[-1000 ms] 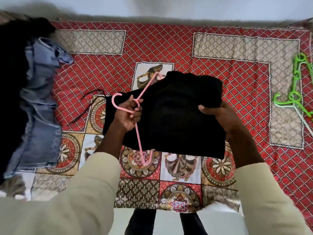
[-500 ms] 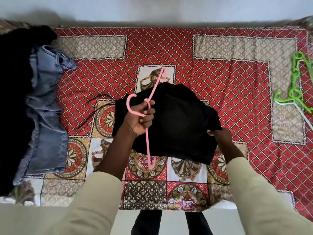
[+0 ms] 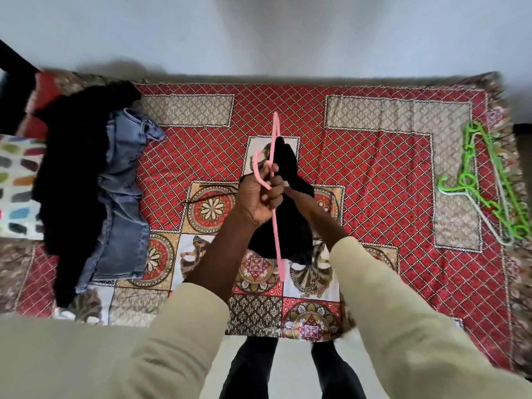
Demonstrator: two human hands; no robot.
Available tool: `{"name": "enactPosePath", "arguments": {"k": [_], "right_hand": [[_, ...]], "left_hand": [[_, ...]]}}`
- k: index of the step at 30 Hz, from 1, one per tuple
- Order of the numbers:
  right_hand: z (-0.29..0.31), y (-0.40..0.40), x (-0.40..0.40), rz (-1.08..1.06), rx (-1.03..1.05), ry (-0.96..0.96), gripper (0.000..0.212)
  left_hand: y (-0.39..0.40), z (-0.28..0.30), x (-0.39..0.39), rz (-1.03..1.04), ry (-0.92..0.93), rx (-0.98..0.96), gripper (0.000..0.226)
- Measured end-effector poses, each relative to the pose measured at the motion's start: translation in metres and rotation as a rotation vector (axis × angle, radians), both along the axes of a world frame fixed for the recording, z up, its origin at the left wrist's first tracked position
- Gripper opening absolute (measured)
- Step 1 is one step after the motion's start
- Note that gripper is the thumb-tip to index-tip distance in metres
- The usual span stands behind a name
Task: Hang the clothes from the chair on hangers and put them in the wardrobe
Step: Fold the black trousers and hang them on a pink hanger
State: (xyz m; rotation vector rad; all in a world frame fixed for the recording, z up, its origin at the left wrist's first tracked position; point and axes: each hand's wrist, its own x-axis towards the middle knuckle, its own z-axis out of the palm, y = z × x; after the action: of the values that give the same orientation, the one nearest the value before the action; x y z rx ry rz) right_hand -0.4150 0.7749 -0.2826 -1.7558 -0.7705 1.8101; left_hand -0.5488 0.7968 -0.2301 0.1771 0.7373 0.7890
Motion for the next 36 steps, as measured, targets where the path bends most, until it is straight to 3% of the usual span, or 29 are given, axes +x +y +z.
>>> {"name": "enactPosePath", "arguments": {"k": [2,4,7,10,12,15,17,19,21,22,24,25,28,33,36], "right_hand": [[0.037,-0.002,0.019,-0.057,0.153,-0.087,0.048],[0.077,-0.012,0.035,-0.133,0.23,-0.009,0.044],[0.129,-0.029,0.05,0.163,0.272,0.017,0.052],[0.158,-0.04,0.043,0.337,0.384,-0.191,0.042],[0.171,-0.034,0.038,0.164,0.506,-0.302,0.015],[0.22,-0.02,0.047,-0.107,0.609,-0.347,0.02],[0.261,-0.009,0.06,-0.096,0.688,-0.42,0.021],[0.306,-0.002,0.074,-0.05,0.748,-0.464,0.023],[0.348,0.005,0.092,-0.031,0.764,-0.448,0.021],[0.367,0.007,0.101,0.003,0.791,-0.453,0.019],[0.406,0.01,0.117,0.07,0.868,-0.461,0.016],[0.427,0.01,0.124,0.086,0.902,-0.462,0.015],[0.481,0.002,0.141,0.145,0.939,-0.485,0.017],[0.553,-0.021,0.177,0.194,1.032,-0.438,0.023],[0.588,-0.034,0.199,0.1,1.09,-0.482,0.024]], "left_hand": [[0.003,0.017,0.006,0.038,0.109,0.039,0.028],[0.006,0.039,0.015,0.068,0.228,0.058,0.029],[0.014,0.074,0.031,0.127,0.315,0.062,0.027],[0.019,0.114,0.048,0.132,0.37,0.101,0.023],[0.025,0.145,0.058,0.1,0.394,0.165,0.022],[0.029,0.208,0.056,-0.01,0.442,0.335,0.019],[0.033,0.235,0.037,-0.048,0.618,0.463,0.016],[0.032,0.25,0.006,0.009,0.917,0.544,0.013],[0.031,0.25,-0.02,-0.068,1.155,0.604,0.034],[0.028,0.249,-0.027,-0.165,1.212,0.605,0.058],[0.023,0.247,-0.029,-0.364,1.176,0.586,0.123],[0.023,0.249,-0.023,-0.427,1.106,0.609,0.137],[0.016,0.27,0.005,-0.397,0.909,0.763,0.124],[0.026,0.328,0.037,-0.022,0.878,0.961,0.106],[0.037,0.366,0.057,-0.083,0.88,1.027,0.074]]}}
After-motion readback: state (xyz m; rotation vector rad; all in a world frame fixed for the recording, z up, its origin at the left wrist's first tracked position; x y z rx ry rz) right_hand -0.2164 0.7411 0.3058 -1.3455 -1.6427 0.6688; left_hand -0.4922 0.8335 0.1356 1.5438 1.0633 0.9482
